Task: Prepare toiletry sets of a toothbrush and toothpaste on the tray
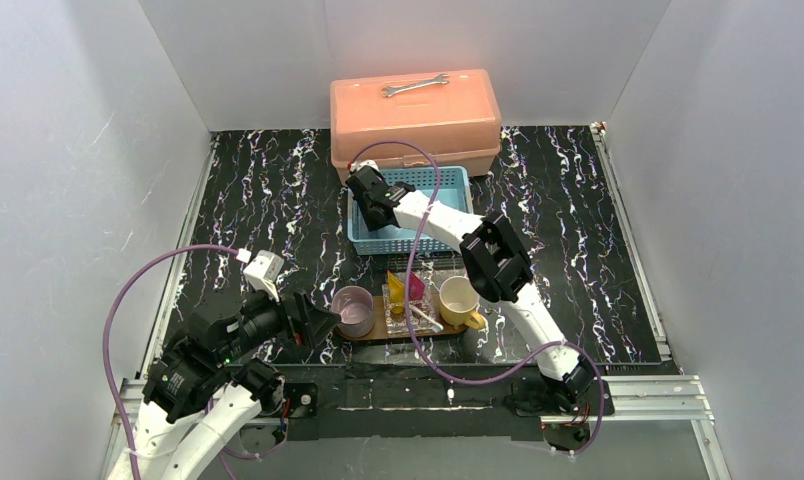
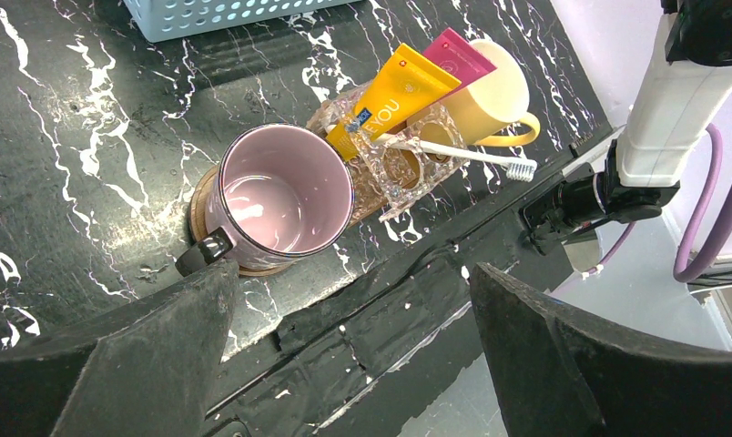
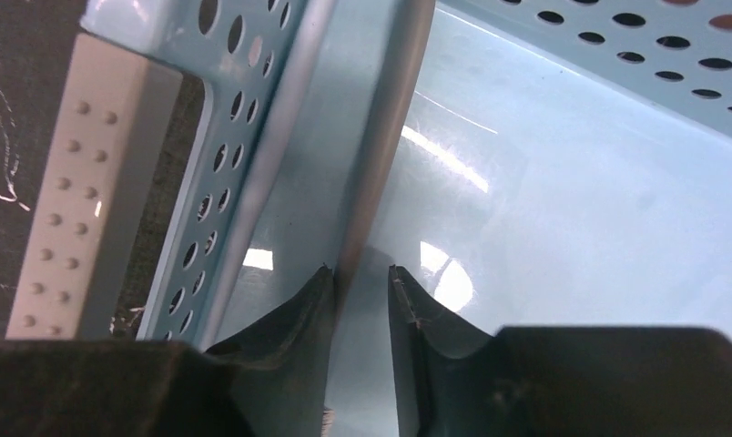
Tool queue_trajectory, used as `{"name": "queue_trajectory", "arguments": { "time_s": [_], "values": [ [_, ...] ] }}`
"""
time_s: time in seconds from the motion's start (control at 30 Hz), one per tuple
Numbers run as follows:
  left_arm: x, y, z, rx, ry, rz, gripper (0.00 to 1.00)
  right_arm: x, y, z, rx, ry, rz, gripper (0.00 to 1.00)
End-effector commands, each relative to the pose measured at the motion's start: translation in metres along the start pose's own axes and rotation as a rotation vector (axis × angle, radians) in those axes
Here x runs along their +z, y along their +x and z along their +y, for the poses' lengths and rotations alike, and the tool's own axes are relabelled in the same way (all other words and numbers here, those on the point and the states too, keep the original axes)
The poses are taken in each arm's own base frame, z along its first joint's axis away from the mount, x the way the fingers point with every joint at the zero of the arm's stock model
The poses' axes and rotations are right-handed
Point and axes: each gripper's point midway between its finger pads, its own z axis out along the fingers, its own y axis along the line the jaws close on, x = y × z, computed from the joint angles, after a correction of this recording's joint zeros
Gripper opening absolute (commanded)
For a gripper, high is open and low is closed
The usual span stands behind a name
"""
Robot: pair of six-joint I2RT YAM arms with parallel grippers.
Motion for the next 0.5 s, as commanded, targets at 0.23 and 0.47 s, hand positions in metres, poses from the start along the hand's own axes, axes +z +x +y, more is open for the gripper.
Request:
{"name": "queue_trajectory", "arguments": {
  "time_s": [0.23,0.47],
  "values": [
    [0.004,0.003,0.0,0.002,0.004,0.021,0.98,-0.019,0.012,-0.041,-0.042,0.075,0.063,0.12],
    [0.004,0.003,0.0,0.003,0.005,0.022,0.98,-0.031,0.001,-0.042,-0.033,0.049,0.032,0.01]
  ]
}}
